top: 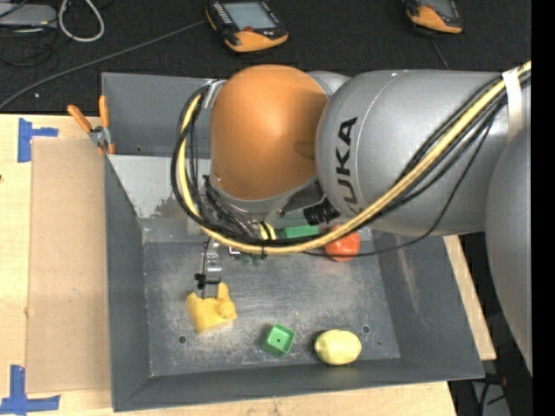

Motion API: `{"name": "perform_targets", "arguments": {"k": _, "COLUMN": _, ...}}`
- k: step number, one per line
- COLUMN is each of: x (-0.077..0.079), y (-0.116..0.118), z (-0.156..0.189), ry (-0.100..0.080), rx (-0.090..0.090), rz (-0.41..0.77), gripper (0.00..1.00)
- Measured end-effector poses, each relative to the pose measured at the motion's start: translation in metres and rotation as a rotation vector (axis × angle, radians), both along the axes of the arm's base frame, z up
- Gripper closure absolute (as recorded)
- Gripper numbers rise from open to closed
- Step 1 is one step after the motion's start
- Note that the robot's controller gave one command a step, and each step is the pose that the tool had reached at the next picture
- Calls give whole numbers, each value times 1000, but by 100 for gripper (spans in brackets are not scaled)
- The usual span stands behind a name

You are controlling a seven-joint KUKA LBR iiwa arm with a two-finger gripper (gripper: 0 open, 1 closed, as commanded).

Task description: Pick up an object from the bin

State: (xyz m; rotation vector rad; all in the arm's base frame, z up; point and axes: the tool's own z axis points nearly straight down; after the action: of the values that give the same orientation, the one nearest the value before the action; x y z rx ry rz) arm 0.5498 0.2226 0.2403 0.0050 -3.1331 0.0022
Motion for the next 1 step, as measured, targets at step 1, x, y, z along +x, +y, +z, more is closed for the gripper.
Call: {"name": "perform_targets", "arguments": {"k": 1, "x": 2, "y": -1, "z": 4, "ry": -8, "rx": 2, "rz": -5, "gripper": 0}}
